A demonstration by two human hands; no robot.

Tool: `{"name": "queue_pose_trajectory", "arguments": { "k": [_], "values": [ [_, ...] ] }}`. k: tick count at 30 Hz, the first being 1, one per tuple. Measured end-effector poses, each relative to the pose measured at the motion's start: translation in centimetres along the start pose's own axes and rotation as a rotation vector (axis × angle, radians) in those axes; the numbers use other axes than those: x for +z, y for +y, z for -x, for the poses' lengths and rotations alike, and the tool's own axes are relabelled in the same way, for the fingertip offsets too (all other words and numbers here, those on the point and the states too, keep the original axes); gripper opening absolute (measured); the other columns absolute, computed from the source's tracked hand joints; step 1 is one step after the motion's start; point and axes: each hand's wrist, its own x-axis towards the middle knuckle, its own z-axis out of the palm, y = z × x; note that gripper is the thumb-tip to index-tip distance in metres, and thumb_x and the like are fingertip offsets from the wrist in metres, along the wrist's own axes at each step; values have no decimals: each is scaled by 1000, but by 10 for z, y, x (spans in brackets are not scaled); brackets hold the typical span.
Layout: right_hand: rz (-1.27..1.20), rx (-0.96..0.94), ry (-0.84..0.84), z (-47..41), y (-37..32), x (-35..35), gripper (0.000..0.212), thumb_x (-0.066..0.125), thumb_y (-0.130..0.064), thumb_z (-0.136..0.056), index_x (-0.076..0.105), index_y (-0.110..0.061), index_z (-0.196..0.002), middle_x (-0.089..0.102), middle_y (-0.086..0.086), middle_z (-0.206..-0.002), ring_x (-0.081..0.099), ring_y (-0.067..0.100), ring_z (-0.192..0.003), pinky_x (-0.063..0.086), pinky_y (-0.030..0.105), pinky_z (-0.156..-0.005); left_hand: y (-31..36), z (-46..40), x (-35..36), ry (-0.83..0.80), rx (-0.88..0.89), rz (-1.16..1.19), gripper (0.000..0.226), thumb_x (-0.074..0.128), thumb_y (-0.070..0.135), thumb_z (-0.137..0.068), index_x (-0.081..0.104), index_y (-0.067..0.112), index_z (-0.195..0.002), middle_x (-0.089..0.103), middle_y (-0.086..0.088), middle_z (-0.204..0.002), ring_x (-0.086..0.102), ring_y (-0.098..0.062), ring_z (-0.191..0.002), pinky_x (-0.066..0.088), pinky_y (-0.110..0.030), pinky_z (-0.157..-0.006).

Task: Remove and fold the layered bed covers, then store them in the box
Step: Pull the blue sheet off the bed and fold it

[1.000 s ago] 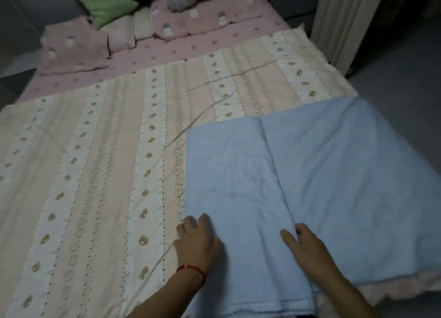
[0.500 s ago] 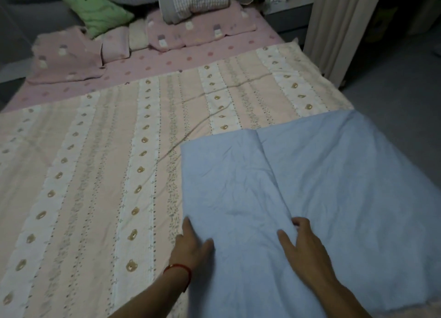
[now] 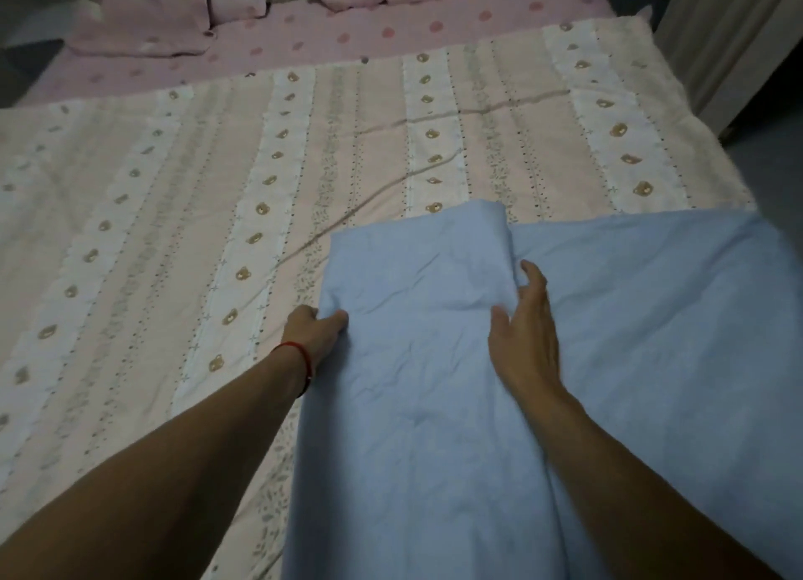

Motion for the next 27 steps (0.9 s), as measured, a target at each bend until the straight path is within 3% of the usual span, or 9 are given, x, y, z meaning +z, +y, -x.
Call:
{"name": "queue_pose_trajectory", "arguments": {
  "k": [2,4,6,8,17,20,22,24,27],
  "values": [
    [424,-106,133,17,1,12,76,41,-40,-99,2,-25,-162,15,17,-165,26,38,-148,22,55,-120,0,0,4,-73,-19,47,68,68,55,-85,54,6,-129,60,-6,-128,62,-32,-108,51,-40,-94],
    [642,-292,0,23,9,32,73,22,-54,-99,-1,-28,-162,-6,14,-169,1,37,-156,0,64,-122,3,-14,11,-130,-20,71,92,67,71,-71,50,9,-137,56,-2,-137,61,-30,-117,49,-43,-103],
    [727,-345,-94,19,26,49,71,21,-58,-99,7,-29,-163,-7,10,-170,-6,34,-156,4,68,-120,4,-21,18,-150,17,17,90,68,63,-79,42,6,-144,52,-7,-142,56,-32,-124,45,-42,-107],
    [788,-319,-52,18,44,62,70,27,-55,-100,11,-28,-163,-2,11,-170,-3,35,-156,7,67,-119,-2,-33,28,-149,35,-48,79,65,52,-90,36,3,-145,49,-14,-144,53,-33,-127,43,-43,-108],
    [834,-336,4,13,47,78,75,41,-50,-95,18,-24,-162,6,15,-169,1,39,-156,10,68,-118,-8,-50,25,-247,46,-108,78,64,48,-92,32,0,-145,51,-14,-139,54,-29,-123,42,-31,-98],
    [841,-343,-9,9,51,79,75,40,-50,-95,18,-24,-162,6,15,-169,1,38,-156,9,68,-118,-10,-47,17,-282,49,-43,87,72,63,-80,42,7,-139,57,-2,-123,60,-22,-108,50,-36,-98],
    [826,-342,-4,10,50,79,74,38,-50,-96,17,-24,-162,6,15,-169,1,38,-156,9,68,-118,-20,-42,11,-281,23,36,88,76,77,-61,60,15,-122,70,0,-113,68,-21,-98,57,-43,-92],
    [821,-345,9,10,51,79,72,35,-50,-98,17,-24,-162,6,15,-169,2,38,-156,9,68,-118,-27,-24,10,-271,3,151,69,77,72,-61,69,16,-100,75,-1,-97,71,-21,-87,59,-40,-82],
    [787,-355,-28,7,53,77,71,31,-53,-100,14,-25,-162,5,14,-169,2,37,-156,7,68,-118,-48,22,9,-275,-48,257,65,78,64,-66,72,15,-108,77,0,-102,74,-22,-92,58,-43,-90]
  ]
}}
